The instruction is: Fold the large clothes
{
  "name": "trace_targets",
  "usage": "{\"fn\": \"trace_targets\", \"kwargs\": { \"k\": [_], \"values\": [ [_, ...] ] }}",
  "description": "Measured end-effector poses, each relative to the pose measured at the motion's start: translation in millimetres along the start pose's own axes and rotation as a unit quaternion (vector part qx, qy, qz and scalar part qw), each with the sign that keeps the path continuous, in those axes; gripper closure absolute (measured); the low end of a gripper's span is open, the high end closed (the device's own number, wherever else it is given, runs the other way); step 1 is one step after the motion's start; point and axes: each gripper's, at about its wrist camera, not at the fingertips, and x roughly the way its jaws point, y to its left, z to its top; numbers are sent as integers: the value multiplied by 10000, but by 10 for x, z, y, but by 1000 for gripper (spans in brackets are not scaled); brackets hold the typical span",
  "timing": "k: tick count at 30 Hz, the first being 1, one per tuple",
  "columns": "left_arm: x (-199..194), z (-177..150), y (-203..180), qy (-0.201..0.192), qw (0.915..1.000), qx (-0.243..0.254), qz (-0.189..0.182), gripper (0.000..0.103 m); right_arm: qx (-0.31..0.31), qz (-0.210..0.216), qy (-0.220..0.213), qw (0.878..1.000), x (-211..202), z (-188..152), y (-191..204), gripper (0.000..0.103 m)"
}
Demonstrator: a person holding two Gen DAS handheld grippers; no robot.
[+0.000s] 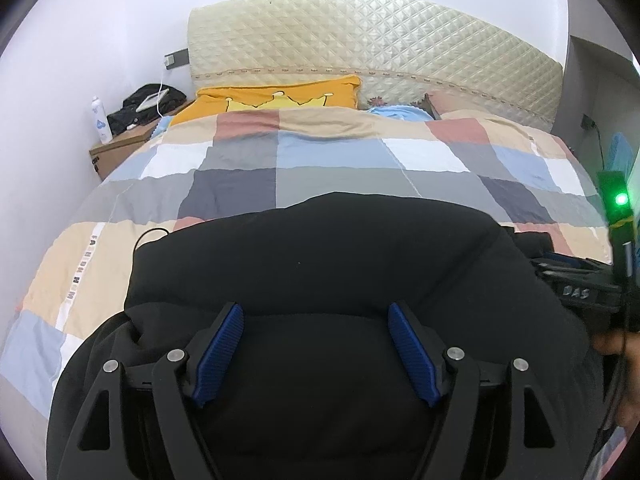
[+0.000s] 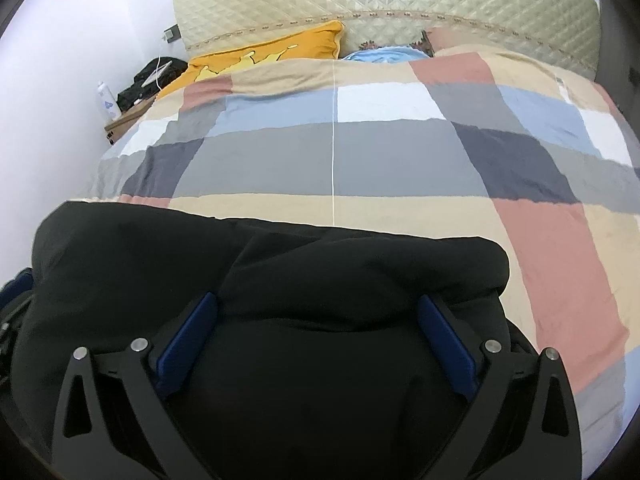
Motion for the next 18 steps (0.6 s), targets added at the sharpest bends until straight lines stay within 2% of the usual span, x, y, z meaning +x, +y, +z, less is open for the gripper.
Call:
{"fn": "trace_targets", "kwargs": {
  "k": [5,8,11,13,14,18],
  "values": [
    [-81,-63,34,-164,9997,-77,157,28,-221,-10,-282,9994,-270,-79,21,4],
    [-180,-95,64,-223,9994,-68,246,28,-674,-114,-554,9961,-517,-272,30,3],
    [-309,-123,140,-369,9982,8,471,28,-823,-61,-883,9927,-822,-519,-66,2],
    [-398,-170,264,-400,9977,-101,529,28,-850,-69,-961,9917,-900,-583,-105,2],
    [-430,-194,331,-416,9977,-170,511,28,-853,-46,-869,9926,-899,-584,-130,2],
    [-481,-379,583,-306,9978,-430,399,27,-354,49,-888,9954,-897,-522,-310,2]
  ]
}}
